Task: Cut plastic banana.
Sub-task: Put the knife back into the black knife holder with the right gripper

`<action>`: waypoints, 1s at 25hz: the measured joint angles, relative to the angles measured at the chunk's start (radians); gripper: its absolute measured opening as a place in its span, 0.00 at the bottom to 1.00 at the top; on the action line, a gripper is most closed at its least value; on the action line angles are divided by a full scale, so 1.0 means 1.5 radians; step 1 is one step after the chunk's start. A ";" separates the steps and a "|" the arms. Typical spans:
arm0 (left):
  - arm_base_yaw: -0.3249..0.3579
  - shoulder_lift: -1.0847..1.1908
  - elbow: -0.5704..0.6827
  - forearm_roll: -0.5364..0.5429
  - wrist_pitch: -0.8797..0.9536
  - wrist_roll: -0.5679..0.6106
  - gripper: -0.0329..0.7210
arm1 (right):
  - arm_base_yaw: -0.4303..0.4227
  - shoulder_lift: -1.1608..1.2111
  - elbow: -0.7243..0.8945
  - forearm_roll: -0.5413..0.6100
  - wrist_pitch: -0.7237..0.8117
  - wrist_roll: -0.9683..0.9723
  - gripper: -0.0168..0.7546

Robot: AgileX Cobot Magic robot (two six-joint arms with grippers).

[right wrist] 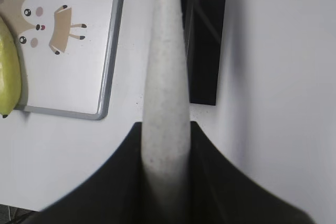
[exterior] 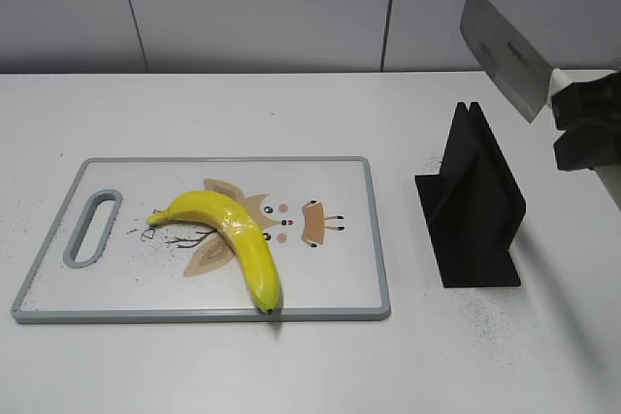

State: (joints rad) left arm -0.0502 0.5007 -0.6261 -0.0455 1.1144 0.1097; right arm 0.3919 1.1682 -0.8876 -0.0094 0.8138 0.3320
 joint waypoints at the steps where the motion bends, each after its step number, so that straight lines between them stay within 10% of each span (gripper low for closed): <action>1: 0.000 -0.037 0.013 0.000 -0.003 0.000 0.82 | 0.000 -0.002 0.007 0.000 -0.002 0.004 0.23; 11: 0.000 -0.315 0.081 0.025 -0.003 0.000 0.82 | 0.000 -0.003 0.080 -0.001 -0.045 0.030 0.23; 25: 0.000 -0.321 0.099 0.030 -0.009 0.000 0.82 | 0.000 -0.002 0.093 -0.002 -0.084 0.038 0.23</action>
State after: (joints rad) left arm -0.0502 0.0190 -0.4771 0.0000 1.1015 0.1097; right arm 0.3919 1.1647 -0.7486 -0.0123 0.6877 0.3890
